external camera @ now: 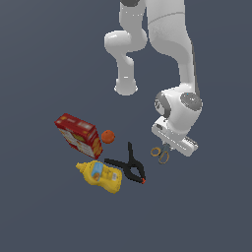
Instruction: Pick up a designated object from a clutter of objects.
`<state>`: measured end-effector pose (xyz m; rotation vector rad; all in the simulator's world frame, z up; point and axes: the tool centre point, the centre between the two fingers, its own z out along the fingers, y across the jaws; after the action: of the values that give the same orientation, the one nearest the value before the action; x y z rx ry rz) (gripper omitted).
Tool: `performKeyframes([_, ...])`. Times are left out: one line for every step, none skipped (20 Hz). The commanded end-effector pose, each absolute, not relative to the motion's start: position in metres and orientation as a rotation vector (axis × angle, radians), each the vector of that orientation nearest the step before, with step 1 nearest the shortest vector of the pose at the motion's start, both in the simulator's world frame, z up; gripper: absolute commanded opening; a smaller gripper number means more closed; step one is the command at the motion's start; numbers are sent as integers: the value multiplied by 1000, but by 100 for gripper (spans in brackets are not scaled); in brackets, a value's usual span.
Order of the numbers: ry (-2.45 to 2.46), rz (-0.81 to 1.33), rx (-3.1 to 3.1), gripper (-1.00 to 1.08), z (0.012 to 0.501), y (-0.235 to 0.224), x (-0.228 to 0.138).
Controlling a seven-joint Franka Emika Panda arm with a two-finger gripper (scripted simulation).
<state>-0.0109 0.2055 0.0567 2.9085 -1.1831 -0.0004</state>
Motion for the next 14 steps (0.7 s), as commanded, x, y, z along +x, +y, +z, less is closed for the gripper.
performKeyframes([-1184, 2, 2909, -100, 77, 194, -7])
performKeyframes([-1184, 2, 2909, -100, 85, 189, -6])
performKeyframes([-1184, 2, 2909, -100, 95, 184, -4])
performKeyframes([-1184, 1, 2910, -100, 104, 178, -2])
performKeyframes([-1184, 1, 2910, -100, 114, 173, -1])
performKeyframes([-1184, 1, 2910, -100, 125, 167, 1])
performKeyframes([-1183, 0, 2910, -100, 136, 160, 3])
performKeyframes([-1183, 0, 2910, -100, 147, 154, 5])
performKeyframes([-1183, 0, 2911, -100, 158, 148, 7])
performKeyframes([-1183, 0, 2911, -100, 169, 142, 9])
performKeyframes([-1183, -1, 2912, -100, 180, 135, 11])
performKeyframes([-1183, -1, 2912, -100, 192, 129, 13])
performKeyframes([-1183, -1, 2912, -100, 203, 123, 15])
performKeyframes([-1183, -1, 2912, -100, 214, 117, 17])
